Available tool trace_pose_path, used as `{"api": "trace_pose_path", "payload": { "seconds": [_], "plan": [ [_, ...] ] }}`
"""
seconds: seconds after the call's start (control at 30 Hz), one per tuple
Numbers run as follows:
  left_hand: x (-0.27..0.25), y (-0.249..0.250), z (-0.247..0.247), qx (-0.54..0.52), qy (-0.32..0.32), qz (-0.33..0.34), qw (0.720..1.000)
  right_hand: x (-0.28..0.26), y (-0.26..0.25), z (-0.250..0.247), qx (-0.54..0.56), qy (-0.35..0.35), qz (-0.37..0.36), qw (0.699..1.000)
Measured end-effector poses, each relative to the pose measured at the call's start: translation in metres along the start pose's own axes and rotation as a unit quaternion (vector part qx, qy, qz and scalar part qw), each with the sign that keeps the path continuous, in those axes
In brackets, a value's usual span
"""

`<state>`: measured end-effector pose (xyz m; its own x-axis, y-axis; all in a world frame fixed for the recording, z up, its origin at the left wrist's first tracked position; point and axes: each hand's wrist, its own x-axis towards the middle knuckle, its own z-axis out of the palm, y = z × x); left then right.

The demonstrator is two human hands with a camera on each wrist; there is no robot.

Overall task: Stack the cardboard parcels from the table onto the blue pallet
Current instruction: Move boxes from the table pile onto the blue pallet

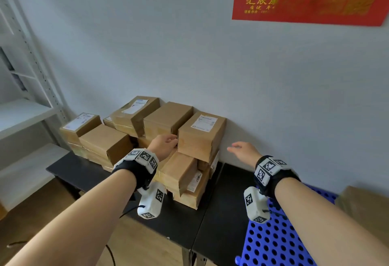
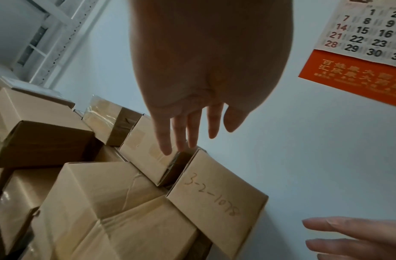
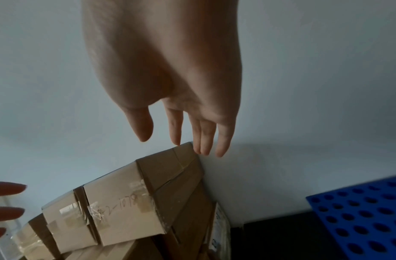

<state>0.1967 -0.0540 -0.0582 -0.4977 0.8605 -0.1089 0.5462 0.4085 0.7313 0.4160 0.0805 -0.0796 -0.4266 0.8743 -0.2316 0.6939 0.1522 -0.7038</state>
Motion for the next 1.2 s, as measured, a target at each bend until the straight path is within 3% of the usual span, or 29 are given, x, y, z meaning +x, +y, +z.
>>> {"api": "trace_pose_path", "payload": {
  "seconds": [0.17, 0.3, 0.47, 0.73, 1.0, 1.2],
  "plan": [
    [0.039, -0.001, -0.009, -0.054, 0.017, -0.006, 0.998, 0.035, -0.022, 0.014, 0.086, -0.010, 0.005, 0.996],
    [0.062, -0.004, -0.012, -0.123, -0.006, -0.016, 0.992, 0.051, -0.033, 0.027, 0.175, -0.008, 0.028, 0.984],
    [0.083, -0.006, -0.010, -0.294, -0.089, -0.058, 0.950, 0.064, -0.038, 0.039, 0.275, 0.001, 0.069, 0.959],
    [0.114, -0.014, 0.004, -0.325, -0.146, -0.060, 0.933, 0.074, -0.038, 0.049, 0.417, 0.001, 0.094, 0.904],
    [0.129, -0.018, 0.014, -0.333, -0.168, -0.080, 0.925, 0.083, -0.029, 0.056, 0.466, -0.005, 0.113, 0.877],
    [0.128, -0.027, 0.013, -0.354, -0.196, -0.081, 0.911, 0.082, -0.026, 0.053, 0.462, 0.005, 0.109, 0.880]
  ]
}}
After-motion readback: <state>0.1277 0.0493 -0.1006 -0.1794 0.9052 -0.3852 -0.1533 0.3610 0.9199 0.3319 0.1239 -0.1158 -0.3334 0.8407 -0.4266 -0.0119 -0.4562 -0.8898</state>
